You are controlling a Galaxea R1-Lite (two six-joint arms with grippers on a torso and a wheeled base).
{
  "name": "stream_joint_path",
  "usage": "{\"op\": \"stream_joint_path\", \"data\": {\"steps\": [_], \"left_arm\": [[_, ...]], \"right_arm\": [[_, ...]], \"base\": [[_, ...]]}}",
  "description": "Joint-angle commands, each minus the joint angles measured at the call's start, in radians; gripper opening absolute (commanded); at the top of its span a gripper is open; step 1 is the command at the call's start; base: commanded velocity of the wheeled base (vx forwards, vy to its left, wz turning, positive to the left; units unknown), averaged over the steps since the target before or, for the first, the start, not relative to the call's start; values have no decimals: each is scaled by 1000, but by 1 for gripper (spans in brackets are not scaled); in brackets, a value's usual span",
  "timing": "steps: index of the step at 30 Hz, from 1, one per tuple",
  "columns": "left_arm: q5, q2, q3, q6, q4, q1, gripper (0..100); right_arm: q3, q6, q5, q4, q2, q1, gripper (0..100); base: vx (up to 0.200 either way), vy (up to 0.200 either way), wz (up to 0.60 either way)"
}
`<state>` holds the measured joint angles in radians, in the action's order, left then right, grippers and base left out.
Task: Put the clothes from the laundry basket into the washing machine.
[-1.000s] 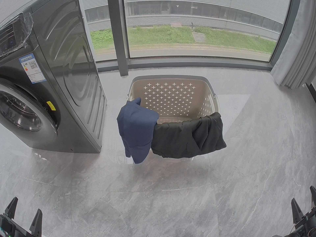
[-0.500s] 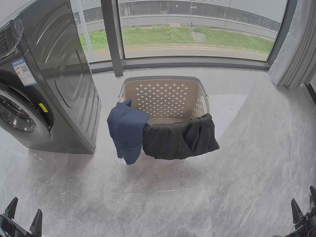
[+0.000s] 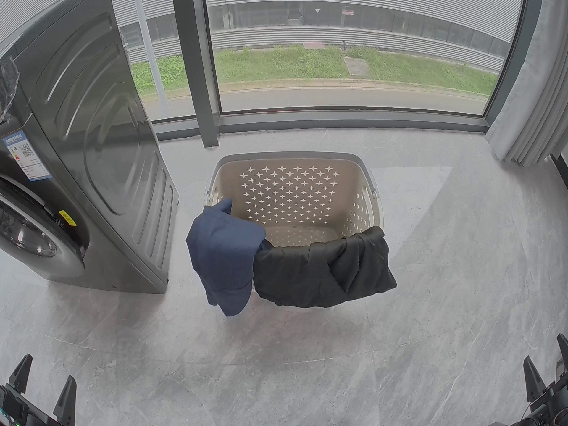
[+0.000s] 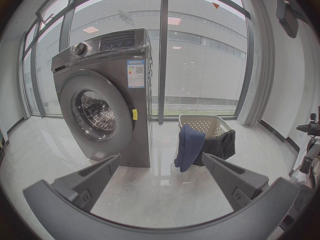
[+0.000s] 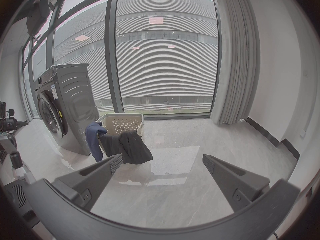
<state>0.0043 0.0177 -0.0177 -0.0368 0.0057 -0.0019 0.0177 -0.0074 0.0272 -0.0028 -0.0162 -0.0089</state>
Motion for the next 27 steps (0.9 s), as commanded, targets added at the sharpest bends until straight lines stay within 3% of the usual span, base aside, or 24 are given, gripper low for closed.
{"op": "stream_joint_path", "data": {"steps": [1, 4, 10, 19, 27], "left_arm": [[0, -8, 15, 0, 0, 0, 100], [0, -10, 15, 0, 0, 2, 100], [2, -8, 15, -2, 0, 0, 100], [2, -10, 15, -2, 0, 0, 100], [2, -8, 15, -2, 0, 0, 100]], "right_arm": [[-16, 0, 0, 0, 1, 0, 100], [-16, 0, 0, 0, 1, 0, 100], [-16, 0, 0, 0, 1, 0, 100], [-18, 0, 0, 0, 1, 0, 100], [-16, 0, 0, 0, 1, 0, 100]], "base": [[0, 0, 0], [0, 0, 0], [0, -200, 0], [0, 0, 0], [200, 0, 0]]}}
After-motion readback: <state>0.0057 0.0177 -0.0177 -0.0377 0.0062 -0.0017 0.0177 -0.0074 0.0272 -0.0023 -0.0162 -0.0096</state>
